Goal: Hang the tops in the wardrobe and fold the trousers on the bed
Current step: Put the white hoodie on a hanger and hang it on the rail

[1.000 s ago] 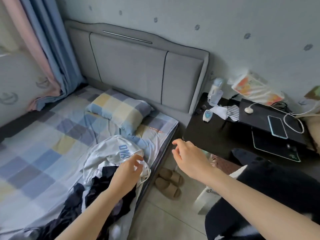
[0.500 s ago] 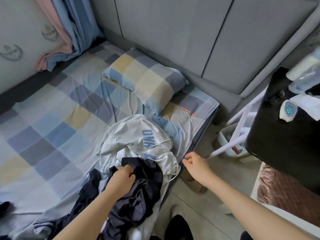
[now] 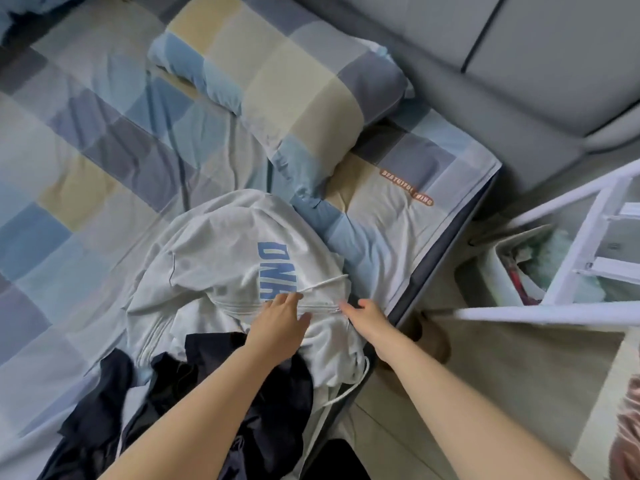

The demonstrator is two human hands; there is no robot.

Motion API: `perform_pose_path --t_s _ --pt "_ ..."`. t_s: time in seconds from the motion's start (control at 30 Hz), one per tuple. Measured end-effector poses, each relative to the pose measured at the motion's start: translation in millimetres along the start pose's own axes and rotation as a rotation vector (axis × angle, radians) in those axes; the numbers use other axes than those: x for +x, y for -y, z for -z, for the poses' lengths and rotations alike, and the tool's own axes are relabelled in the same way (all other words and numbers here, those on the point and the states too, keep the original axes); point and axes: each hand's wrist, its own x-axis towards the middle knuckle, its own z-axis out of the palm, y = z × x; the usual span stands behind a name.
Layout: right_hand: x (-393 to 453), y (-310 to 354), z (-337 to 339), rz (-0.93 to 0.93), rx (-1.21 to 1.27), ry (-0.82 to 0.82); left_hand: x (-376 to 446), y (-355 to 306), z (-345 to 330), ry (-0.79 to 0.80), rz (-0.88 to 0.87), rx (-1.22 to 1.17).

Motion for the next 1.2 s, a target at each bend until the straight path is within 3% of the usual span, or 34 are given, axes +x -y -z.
perform_pose_path --t_s 0.17,0.23,0.33,0.43,0.5,0.6,0.67,0.73,0.9,0.97,1.07,1.13,1.2 --pt "25.9 4.6 -23.0 0.070 0.087 0.109 41.9 -14.7 0.2 -0.170 0.129 -0.295" --pt "15.5 13.3 -32.0 0.197 0.081 0.121 51.9 -19.9 9.5 -0.219 0.210 -0.473" --pt "-21.0 22.5 -58.0 0.498 -0.163 0.131 55.4 -23.2 31.3 -0.217 0.399 -0.814" --pt "-65.4 17.9 -69.7 0.598 -0.284 0.224 44.3 -9.9 47.9 -0.242 0.482 -0.738" --pt "-81.3 13.8 -60.0 0.616 -0.222 0.301 30.9 3.4 59.8 -0.316 0.467 -0.689" --pt "-90.3 17.1 -32.7 0.517 -0.034 0.160 3.1 15.0 83.6 -0.392 0.415 -0.853" --pt "-91.9 23.0 -14.3 0.435 -0.010 -0.011 -19.5 13.4 105.0 -0.421 0.377 -1.000" --pt "-100.2 35.0 1.8 0.378 -0.023 -0.054 -45.6 4.6 135.7 -0.422 0.326 -1.174" --pt "-135.1 72.3 17.4 0.267 0.030 0.098 -119.7 -30.4 209.3 -0.362 0.104 -1.412" --pt "-157.9 87.9 18.1 0.143 0.113 0.127 -155.9 -43.7 233.0 -0.361 0.055 -1.441" --pt "-190.5 99.2 19.4 -0.029 0.315 0.143 -207.1 -59.0 260.3 -0.374 -0.010 -1.486" --pt "-218.9 104.0 19.4 -0.108 0.488 0.239 -241.4 -67.4 275.9 -0.373 -0.054 -1.494" --pt "-258.3 110.4 17.4 -0.064 0.589 0.311 -279.0 -72.1 290.6 -0.363 -0.106 -1.483"
